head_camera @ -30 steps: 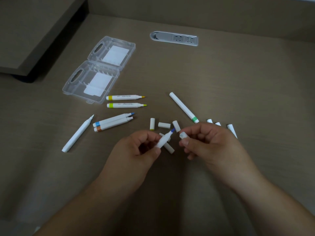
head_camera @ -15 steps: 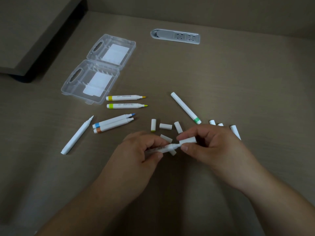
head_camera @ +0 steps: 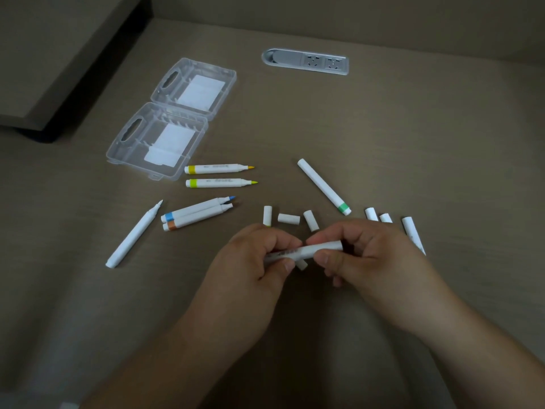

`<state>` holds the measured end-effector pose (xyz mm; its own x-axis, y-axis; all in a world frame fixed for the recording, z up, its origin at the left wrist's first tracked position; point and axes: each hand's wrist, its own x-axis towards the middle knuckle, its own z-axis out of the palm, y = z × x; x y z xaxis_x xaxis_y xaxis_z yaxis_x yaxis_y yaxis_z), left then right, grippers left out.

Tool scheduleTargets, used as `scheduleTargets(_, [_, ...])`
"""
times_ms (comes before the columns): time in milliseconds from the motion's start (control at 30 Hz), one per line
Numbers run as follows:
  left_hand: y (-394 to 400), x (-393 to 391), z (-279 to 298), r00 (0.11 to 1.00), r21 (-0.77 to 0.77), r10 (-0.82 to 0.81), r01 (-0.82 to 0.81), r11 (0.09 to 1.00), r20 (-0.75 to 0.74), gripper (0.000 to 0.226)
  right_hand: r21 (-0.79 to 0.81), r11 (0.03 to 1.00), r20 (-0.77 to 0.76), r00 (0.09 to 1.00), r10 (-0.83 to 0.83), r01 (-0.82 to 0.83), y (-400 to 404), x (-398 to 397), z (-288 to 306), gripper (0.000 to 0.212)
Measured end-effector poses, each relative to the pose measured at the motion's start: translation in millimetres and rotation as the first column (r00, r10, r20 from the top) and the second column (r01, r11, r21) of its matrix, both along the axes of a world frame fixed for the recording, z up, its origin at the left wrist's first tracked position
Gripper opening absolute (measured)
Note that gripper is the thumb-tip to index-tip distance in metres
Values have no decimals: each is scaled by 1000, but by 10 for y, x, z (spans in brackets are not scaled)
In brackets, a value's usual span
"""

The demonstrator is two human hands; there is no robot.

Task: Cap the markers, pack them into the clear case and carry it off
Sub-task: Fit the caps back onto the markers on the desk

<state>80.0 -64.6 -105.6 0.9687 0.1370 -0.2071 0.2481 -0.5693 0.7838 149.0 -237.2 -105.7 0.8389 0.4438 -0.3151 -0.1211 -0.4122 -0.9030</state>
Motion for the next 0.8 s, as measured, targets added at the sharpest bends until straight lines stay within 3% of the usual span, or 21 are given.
scheduleTargets(133, [12, 8, -42, 993, -21, 116, -115, 993, 36, 30, -7, 994, 63, 992, -112, 113, -179, 24, 48, 22])
scheduleTargets(233, [124, 31, -135, 975, 113, 212, -218, 969, 66, 34, -2, 929, 131, 922, -365, 369, -374, 18, 81, 20])
scheduleTargets(333, [182, 57, -203, 978, 257, 203, -209, 943, 50, 36, -121, 872, 252, 864, -436, 475, -455, -66, 14, 16])
scheduleTargets(433, [201, 67, -247, 979, 393, 191, -203, 897, 70, 37, -286, 844, 367, 866, -341, 453, -423, -199, -77, 17])
scheduleTargets(567, [389, 67, -299, 959, 563, 211, -281, 777, 188, 34, -448, 817, 517, 851, -93, 362, -360, -332, -129, 23])
scheduleTargets(800, [586, 66, -370, 940, 629, 276, -341, 699, 202, 23, -636, 727, 547, 815, 191, 257, -297, -343, -208, 33])
